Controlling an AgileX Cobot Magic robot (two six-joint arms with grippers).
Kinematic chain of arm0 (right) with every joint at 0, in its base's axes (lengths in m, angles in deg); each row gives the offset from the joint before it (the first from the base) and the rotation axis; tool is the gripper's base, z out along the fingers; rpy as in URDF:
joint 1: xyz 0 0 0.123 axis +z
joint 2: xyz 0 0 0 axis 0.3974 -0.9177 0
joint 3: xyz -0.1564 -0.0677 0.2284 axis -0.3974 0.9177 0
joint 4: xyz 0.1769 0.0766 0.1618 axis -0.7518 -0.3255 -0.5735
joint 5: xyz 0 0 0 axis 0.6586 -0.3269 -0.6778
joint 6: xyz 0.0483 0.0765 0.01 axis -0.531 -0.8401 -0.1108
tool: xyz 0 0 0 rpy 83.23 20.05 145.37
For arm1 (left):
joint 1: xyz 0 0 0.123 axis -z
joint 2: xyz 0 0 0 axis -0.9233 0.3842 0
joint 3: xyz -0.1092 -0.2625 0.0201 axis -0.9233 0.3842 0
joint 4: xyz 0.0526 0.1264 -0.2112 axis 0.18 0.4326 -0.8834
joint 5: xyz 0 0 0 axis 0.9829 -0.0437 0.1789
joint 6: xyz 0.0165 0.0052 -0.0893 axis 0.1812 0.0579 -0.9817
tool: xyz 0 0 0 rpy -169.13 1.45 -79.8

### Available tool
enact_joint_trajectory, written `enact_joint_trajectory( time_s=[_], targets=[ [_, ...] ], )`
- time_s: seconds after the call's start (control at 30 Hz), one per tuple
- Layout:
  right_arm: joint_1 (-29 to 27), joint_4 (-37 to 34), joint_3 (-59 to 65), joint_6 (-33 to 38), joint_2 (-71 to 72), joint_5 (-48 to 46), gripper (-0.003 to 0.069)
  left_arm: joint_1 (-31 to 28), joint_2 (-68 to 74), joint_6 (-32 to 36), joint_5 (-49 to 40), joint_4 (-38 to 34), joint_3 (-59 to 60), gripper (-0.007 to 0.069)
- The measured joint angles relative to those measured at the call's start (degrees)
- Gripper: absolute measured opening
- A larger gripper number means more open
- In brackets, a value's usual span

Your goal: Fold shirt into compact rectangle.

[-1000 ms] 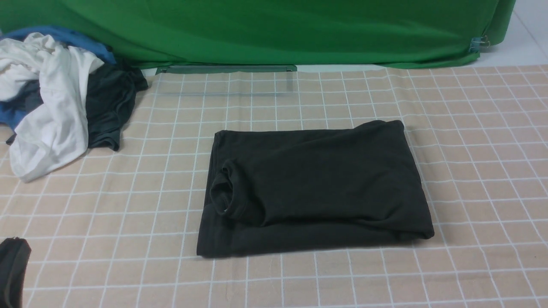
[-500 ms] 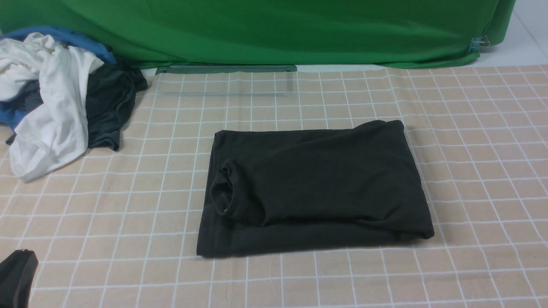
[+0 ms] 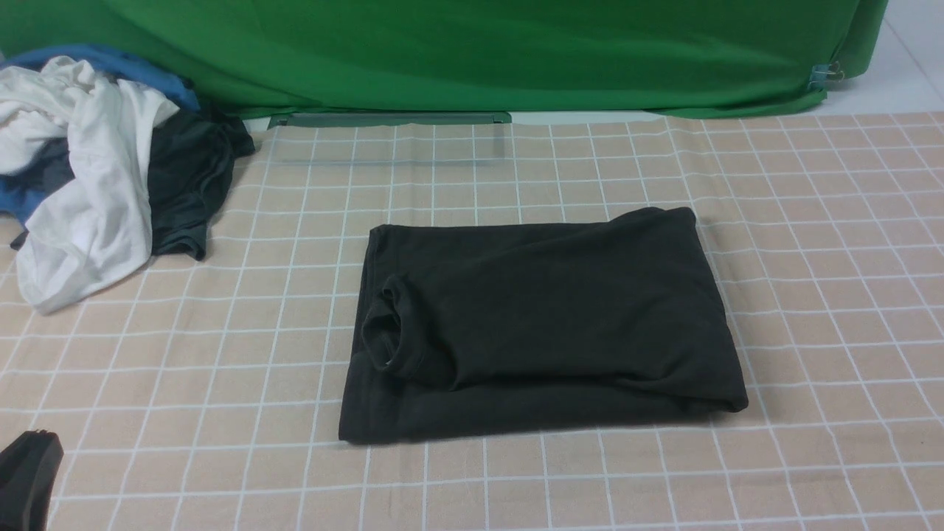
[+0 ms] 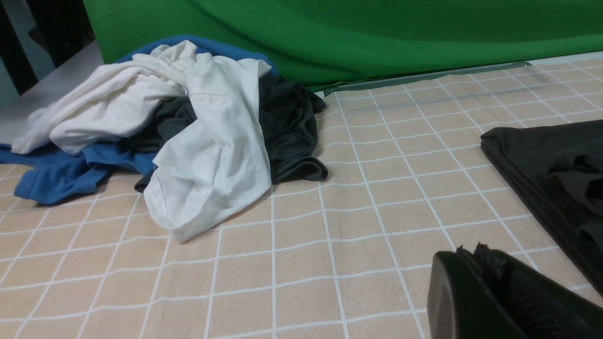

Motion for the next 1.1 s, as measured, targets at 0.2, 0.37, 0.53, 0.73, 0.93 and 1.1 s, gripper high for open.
enact_joint_trajectory(
  time_s=[0.2,0.37,0.53,0.73,0.93,1.1],
  targets=[
    [-7.5,0.0,4.1,-1.8,1.6,-8.5,0.0235,0.0,0.0,0.3,0.0,0.0,0.0,0.0019],
    [-15.0,0.0,14.4,-3.2,1.8,-12.3,0.0235,0.0,0.0,0.5,0.0,0.2,0.0,0.0019],
    [-16.1,0.0,19.9,-3.4,4.5,-18.0,0.0236,0.0,0.0,0.5,-0.1,0.3,0.0,0.0019],
    [-16.3,0.0,20.2,-3.0,6.5,-21.5,0.0237,0.0,0.0,0.5,0.0,0.4,0.0,0.0019],
    [-16.3,0.0,20.2,-3.1,6.5,-21.6,0.0237,0.0,0.0,0.7,-0.1,0.4,0.0,0.0019],
    [-16.3,0.0,20.2,-3.2,6.5,-21.6,0.0237,0.0,0.0,0.7,-0.1,0.4,0.0,0.0019]
  ],
)
